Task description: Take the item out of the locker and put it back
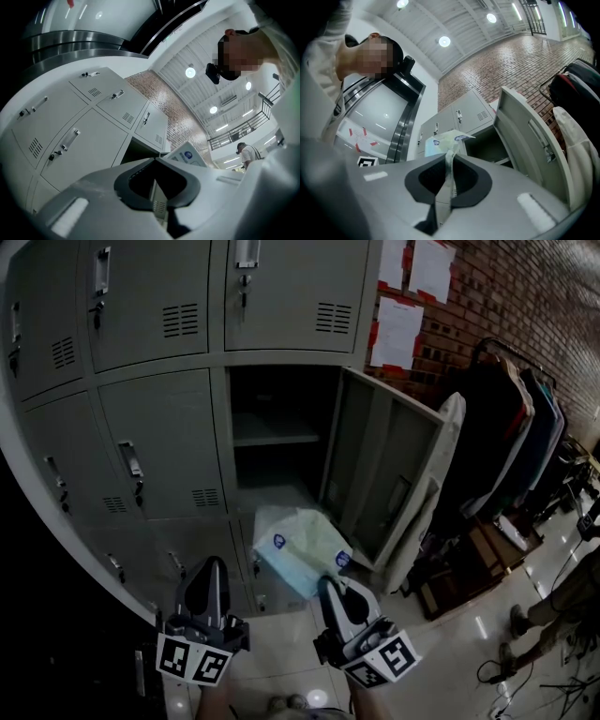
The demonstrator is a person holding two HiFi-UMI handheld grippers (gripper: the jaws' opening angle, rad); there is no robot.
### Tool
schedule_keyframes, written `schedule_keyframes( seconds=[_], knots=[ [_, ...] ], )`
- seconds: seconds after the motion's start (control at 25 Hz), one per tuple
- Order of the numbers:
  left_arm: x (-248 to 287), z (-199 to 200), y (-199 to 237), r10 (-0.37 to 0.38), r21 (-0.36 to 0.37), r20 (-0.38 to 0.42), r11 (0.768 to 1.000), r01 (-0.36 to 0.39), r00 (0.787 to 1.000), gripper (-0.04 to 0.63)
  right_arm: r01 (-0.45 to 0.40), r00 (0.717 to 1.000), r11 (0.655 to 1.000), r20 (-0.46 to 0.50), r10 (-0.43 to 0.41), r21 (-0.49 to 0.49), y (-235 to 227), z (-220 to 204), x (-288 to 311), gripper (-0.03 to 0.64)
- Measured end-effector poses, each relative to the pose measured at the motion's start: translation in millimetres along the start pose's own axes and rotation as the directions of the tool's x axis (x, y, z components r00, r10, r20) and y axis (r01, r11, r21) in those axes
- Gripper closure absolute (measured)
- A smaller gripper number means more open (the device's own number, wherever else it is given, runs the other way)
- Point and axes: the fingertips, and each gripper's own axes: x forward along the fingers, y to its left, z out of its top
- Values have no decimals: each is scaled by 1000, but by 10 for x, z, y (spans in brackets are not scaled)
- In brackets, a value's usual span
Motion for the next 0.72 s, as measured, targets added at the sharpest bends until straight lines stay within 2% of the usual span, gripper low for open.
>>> schedule_keyframes(
  seconds=[0.72],
  knots=[
    [-22,29,3,-10,-27,-2,1000,10,1000,591,36,999,999,17,-35,-5,-16,90,-127,603]
  ],
)
